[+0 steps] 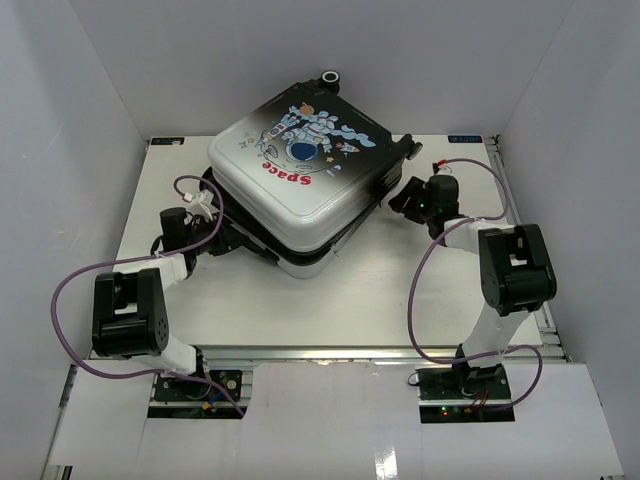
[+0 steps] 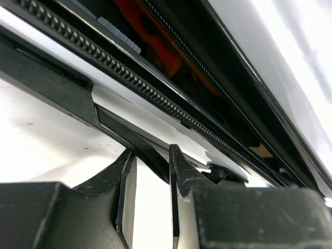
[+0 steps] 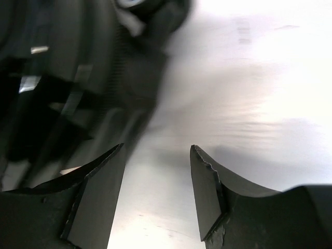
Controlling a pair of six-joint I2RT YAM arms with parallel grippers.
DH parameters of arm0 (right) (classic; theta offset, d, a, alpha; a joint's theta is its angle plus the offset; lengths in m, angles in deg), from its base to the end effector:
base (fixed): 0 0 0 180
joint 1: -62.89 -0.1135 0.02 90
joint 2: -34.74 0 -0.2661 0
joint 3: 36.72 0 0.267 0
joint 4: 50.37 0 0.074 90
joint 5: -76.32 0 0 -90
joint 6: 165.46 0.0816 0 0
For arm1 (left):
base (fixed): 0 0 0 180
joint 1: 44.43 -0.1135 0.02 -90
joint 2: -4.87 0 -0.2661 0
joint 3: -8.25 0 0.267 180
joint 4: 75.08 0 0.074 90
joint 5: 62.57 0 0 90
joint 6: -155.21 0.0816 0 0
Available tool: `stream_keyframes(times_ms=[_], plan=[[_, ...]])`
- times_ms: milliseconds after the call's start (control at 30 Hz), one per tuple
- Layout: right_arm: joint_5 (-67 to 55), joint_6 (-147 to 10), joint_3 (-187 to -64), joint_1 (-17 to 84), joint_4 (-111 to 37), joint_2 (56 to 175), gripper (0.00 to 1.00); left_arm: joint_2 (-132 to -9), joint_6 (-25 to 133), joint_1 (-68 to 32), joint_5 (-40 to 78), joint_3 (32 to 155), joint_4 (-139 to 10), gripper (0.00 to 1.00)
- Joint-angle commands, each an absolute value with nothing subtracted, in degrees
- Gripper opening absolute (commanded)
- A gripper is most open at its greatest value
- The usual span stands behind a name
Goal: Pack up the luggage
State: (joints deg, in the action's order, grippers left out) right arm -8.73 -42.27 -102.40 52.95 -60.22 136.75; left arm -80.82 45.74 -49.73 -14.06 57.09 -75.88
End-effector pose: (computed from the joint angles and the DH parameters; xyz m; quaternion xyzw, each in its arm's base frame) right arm 0.4218 0.0811 0.1464 0.1489 0.8366 0.2274 0.4756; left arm 0.3265 -0.0240 0.1392 -0.0218 0.8485 -0.3656 0.3820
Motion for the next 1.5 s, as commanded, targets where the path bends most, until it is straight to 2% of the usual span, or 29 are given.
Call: stream_keyframes(times_ms=[0,200,400,533,633,833,900,1067,1167,1367,1467], plan=[[-8.7,-37.2,-99.2,57.6,-64.7,133.3,0.58,-74.3,51.6,-45.8,-37.7,59.1,-92.6,0.0],[-7.8,-35.5,-100.1,60.7,-65.5,134.0,0.57,-71.8,53.5,-45.4,-33.4,58.2,-89.8,0.0],[-5.4,-31.3,-109.3,60.8,-66.0,141.2,0.57,-64.4,53.1,-45.9,-15.7,55.4,-85.0,0.0],[-1.2,-26.5,-113.2,60.5,-69.9,146.6,0.57,-59.5,46.4,-50.3,-8.8,51.1,-88.1,0.0],[0.8,-24.0,-114.2,60.5,-73.9,149.7,0.57,-58.1,44.7,-53.4,1.0,50.6,-85.1,0.0],[0.4,-22.7,-114.5,60.4,-78.7,152.7,0.57,-60.9,40.0,-59.2,-0.2,50.3,-89.7,0.0],[0.2,-22.2,-116.8,60.4,-79.0,154.3,0.58,-63.7,37.6,-60.7,-0.8,51.2,-91.2,0.06],[6.8,-19.2,-125.2,59.3,-83.2,163.0,0.57,-67.0,35.3,-61.7,4.1,53.7,-92.3,0.44],[7.8,-21.7,-132.1,57.6,-79.0,166.6,0.57,-69.1,35.4,-61.7,3.7,56.7,-90.2,0.58],[12.4,-26.4,-146.4,53.4,-69.4,174.8,0.58,-70.2,35.4,-61.8,7.1,56.8,-89.1,0.64],[13.5,-28.6,-150.1,51.7,-64.3,176.9,0.58,-71.2,34.7,-61.8,9.3,55.5,-88.9,0.62]])
